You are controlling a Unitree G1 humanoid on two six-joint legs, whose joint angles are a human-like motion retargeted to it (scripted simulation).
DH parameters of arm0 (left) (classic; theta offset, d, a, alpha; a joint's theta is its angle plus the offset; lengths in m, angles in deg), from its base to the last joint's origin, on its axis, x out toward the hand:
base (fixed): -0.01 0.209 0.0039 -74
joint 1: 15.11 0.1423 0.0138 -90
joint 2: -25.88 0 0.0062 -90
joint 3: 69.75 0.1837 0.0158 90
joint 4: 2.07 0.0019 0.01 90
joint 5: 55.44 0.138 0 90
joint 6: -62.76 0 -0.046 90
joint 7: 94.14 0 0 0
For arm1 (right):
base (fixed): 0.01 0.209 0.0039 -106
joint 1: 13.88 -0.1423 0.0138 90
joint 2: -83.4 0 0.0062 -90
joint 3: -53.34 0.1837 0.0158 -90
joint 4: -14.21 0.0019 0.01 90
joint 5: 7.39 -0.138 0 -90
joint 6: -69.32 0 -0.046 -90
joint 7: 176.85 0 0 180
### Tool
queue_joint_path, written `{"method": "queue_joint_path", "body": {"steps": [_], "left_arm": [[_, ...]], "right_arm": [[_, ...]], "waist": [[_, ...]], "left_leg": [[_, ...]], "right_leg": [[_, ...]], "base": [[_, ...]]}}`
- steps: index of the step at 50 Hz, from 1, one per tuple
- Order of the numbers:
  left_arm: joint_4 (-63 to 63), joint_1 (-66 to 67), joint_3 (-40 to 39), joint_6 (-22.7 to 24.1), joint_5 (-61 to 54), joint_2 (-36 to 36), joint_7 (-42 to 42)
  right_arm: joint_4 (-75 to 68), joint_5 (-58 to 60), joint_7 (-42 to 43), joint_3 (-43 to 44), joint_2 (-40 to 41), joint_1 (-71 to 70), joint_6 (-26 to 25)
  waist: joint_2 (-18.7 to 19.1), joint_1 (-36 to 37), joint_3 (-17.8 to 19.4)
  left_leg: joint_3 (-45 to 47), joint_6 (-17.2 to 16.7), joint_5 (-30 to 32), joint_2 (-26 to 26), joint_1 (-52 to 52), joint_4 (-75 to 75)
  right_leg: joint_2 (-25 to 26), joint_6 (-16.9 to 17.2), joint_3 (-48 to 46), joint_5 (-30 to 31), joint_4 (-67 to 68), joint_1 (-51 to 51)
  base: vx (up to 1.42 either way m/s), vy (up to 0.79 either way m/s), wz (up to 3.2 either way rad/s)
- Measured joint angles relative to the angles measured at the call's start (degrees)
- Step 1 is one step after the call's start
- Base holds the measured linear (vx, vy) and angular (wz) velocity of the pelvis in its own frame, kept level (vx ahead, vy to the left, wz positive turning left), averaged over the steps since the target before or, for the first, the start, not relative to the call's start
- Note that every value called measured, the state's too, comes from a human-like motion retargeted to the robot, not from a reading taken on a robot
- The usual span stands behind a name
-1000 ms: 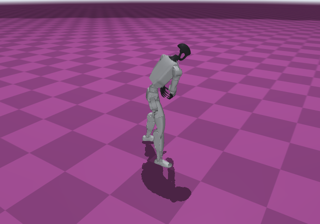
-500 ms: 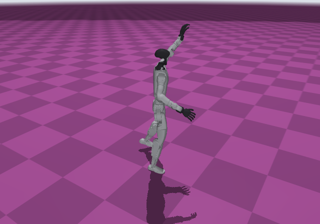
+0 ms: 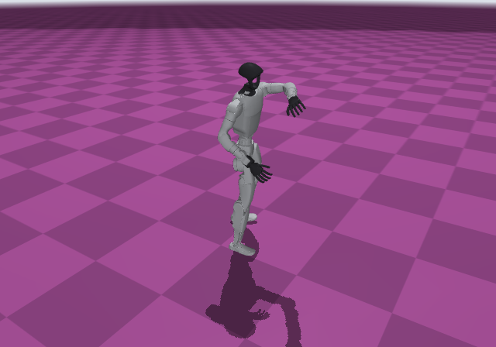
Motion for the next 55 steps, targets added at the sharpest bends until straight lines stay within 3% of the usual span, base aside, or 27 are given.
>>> {"method": "queue_joint_path", "body": {"steps": [5,9,15,27,33,38,45,50,55], "left_arm": [[8.1,20.5,-5.2,0.9,5.0,13.6,-1.7],[16.3,32.8,-6.1,1.5,11.6,23.9,1.5],[21.2,45.0,-4.9,4.0,19.0,31.4,5.1],[14.3,50.6,0.0,7.3,16.6,27.7,9.8],[13.4,50.2,-0.7,8.4,15.3,26.1,6.3],[13.7,50.4,-1.1,9.4,13.6,25.6,4.6],[15.5,51.9,-3.1,10.3,11.1,25.9,3.4],[17.0,54.0,-6.1,10.7,10.8,25.0,7.8],[18.4,54.6,-7.6,10.8,12.2,23.2,10.6]], "right_arm": [[0.0,-3.3,-1.1,-1.3,2.4,-1.1,0.3],[1.3,-3.1,-0.7,-2.3,3.7,-0.8,1.2],[3.2,-3.0,-0.7,-2.7,4.8,0.7,2.0],[7.4,-0.4,-1.6,-3.0,3.6,5.9,3.0],[7.3,-4.3,-1.7,-1.5,4.2,8.1,3.3],[6.3,-7.3,-3.0,-0.7,3.2,10.3,4.0],[5.4,-14.7,-5.7,-1.0,3.1,13.4,4.9],[4.6,-17.1,-6.7,-1.4,6.0,13.5,6.2],[4.6,-17.7,-6.8,-3.6,10.0,11.7,6.8]], "waist": [[0.1,-3.8,0.9],[-0.4,-5.2,1.5],[-0.2,-6.2,1.9],[0.8,-5.3,1.3],[-2.5,-3.2,1.3],[-5.4,0.0,1.1],[-7.1,5.9,-0.6],[-10.1,10.2,-1.1],[-12.3,14.3,2.5]], "left_leg": [[1.5,-0.9,-1.0,0.0,2.5,-2.4],[3.1,0.8,-1.3,-0.7,2.7,-1.7],[5.5,1.2,-1.2,-1.4,3.2,-1.7],[7.4,1.8,0.0,-2.9,3.2,-1.4],[5.6,1.3,1.2,-3.0,-0.6,7.5],[6.8,0.8,-0.3,-3.0,-5.1,15.7],[12.8,2.0,-2.8,-4.2,-5.2,7.2],[6.8,2.4,-1.5,-5.2,-4.0,1.4],[0.0,2.7,0.3,-2.7,-2.8,-1.2]], "right_leg": [[0.3,0.4,2.3,0.7,0.0,-0.5],[-0.2,0.4,4.1,1.2,0.1,-1.0],[-0.7,-1.0,6.3,1.6,-0.6,-1.6],[-2.0,-1.9,7.8,2.1,-1.4,-2.0],[-4.1,-3.5,5.9,1.3,-2.2,0.6],[-5.7,-2.5,2.1,0.6,-2.8,3.4],[-5.3,-0.9,-5.0,-0.3,-2.2,5.0],[-5.4,-3.1,-10.0,0.4,2.4,4.4],[-6.5,-8.8,-11.9,5.1,22.1,-1.4]], "base": [[0.03,0.1,-0.4],[0.04,0.09,-0.35],[0.04,0.08,-0.31],[0.01,0.01,-0.04],[0.03,-0.02,0.27],[0.05,0.02,0.6],[0.06,0.1,0.81],[0.06,0.1,0.85],[0.06,0.08,1.07]]}}
